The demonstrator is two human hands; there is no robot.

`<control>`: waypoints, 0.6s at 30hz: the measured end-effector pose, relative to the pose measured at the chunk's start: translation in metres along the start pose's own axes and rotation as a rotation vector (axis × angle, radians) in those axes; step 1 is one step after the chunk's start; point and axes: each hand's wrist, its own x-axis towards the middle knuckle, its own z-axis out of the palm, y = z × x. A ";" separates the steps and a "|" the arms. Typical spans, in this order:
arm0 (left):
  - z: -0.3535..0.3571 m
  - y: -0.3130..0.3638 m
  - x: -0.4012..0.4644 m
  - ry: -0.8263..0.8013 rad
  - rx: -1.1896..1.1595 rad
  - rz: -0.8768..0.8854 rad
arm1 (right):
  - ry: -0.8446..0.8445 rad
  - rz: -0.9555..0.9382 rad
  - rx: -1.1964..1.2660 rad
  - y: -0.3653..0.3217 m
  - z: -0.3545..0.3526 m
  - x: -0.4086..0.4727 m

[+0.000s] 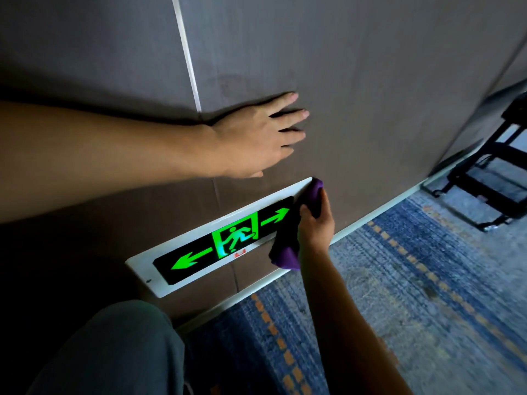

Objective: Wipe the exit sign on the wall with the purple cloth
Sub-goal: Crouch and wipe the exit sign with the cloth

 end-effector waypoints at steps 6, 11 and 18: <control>0.010 0.006 -0.009 0.001 0.021 -0.001 | -0.002 -0.127 -0.078 -0.004 0.018 -0.012; 0.009 0.007 -0.009 0.030 0.005 -0.008 | 0.018 -0.314 -0.170 0.001 0.034 -0.049; 0.008 0.005 -0.009 0.035 -0.013 -0.003 | -0.012 -0.299 -0.033 0.015 0.035 -0.078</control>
